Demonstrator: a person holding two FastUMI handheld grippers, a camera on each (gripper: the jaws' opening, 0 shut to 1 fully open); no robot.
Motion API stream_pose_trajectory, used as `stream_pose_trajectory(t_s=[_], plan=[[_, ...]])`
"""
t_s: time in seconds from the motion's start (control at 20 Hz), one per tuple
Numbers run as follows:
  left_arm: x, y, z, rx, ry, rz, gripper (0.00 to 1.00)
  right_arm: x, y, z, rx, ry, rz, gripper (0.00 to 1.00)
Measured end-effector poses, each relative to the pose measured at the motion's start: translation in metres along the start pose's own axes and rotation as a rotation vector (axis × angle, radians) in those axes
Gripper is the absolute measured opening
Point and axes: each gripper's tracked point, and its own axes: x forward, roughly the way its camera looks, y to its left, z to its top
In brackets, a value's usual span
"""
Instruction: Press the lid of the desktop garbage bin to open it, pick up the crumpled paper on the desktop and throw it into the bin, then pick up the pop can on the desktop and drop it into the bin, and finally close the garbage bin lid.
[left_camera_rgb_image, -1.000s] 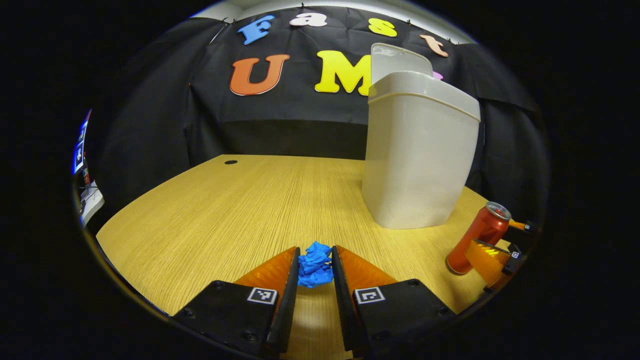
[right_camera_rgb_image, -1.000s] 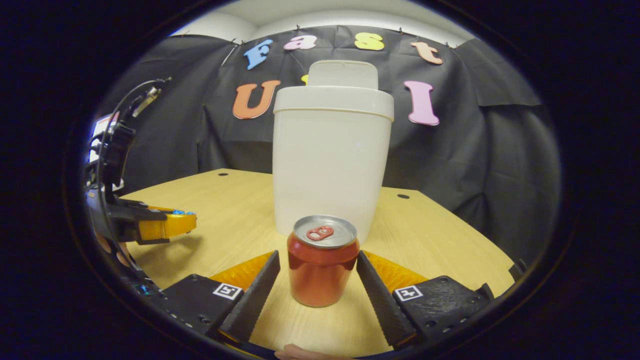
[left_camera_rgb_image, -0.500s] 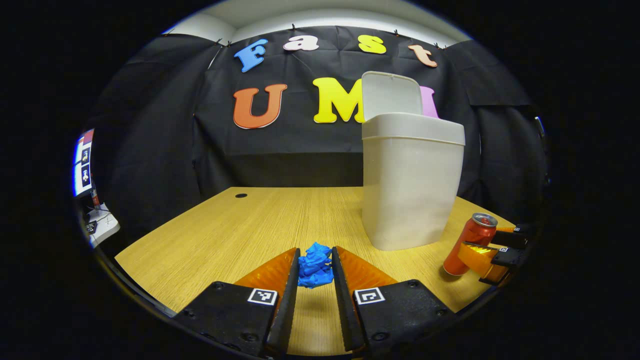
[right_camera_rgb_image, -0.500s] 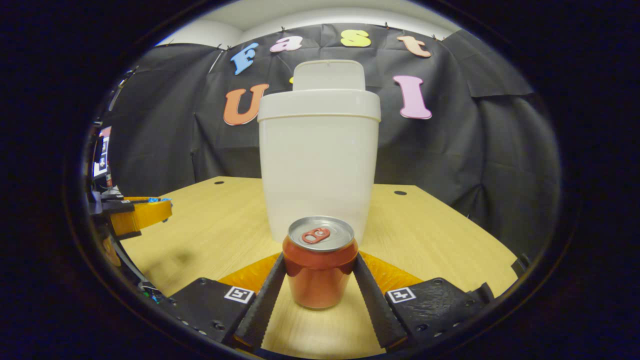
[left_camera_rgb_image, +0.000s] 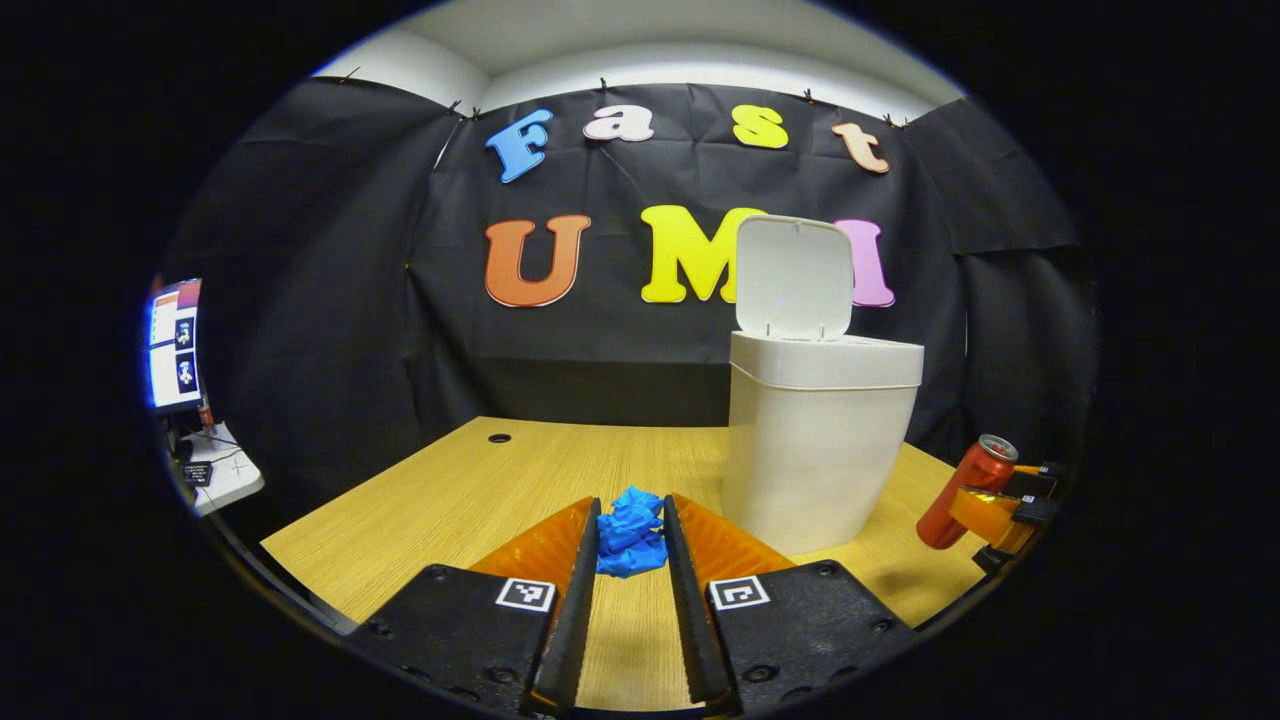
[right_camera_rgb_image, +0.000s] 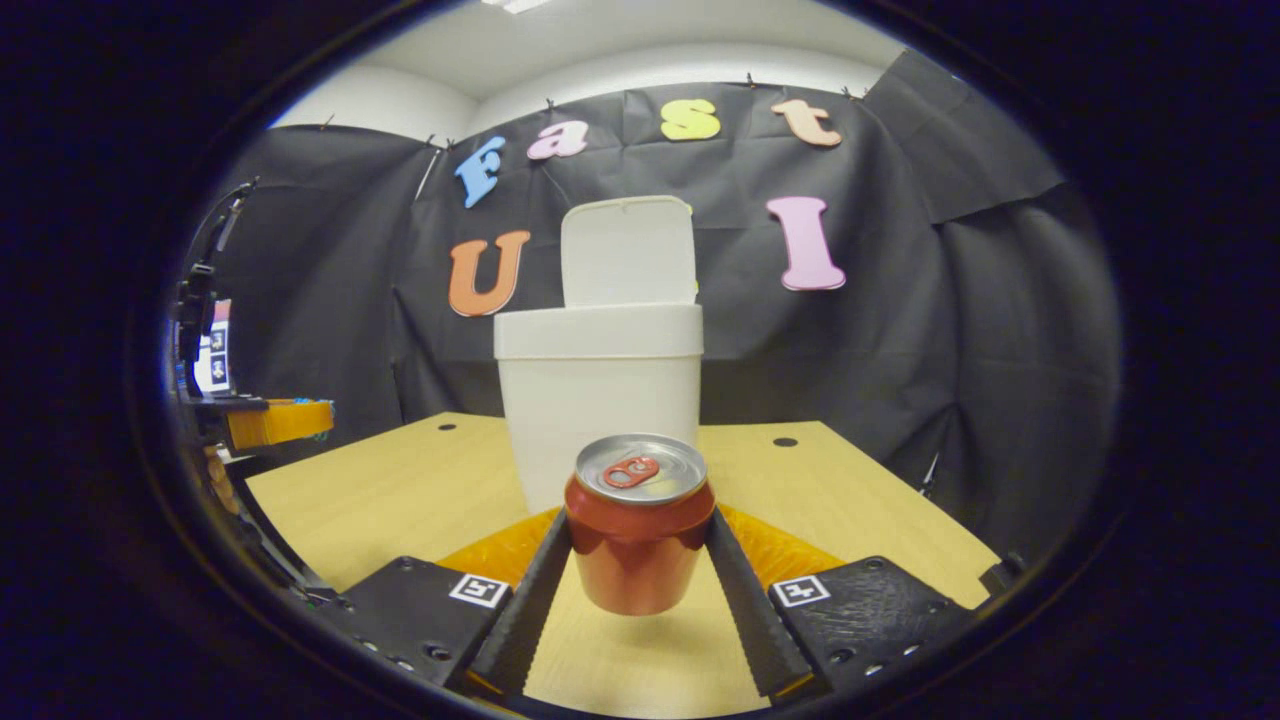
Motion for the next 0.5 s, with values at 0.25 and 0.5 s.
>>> stream_pose_trajectory(t_s=[0.25, 0.5], plan=[[0.009, -0.031, 0.043, 0.001, -0.010, -0.044, 0.42, -0.016, -0.033, 0.027, 0.005, -0.036, -0.011, 0.80], [0.042, -0.065, 0.103, 0.059, -0.091, -0.093, 0.42, -0.040, -0.061, 0.025, 0.047, -0.064, 0.014, 0.80]])
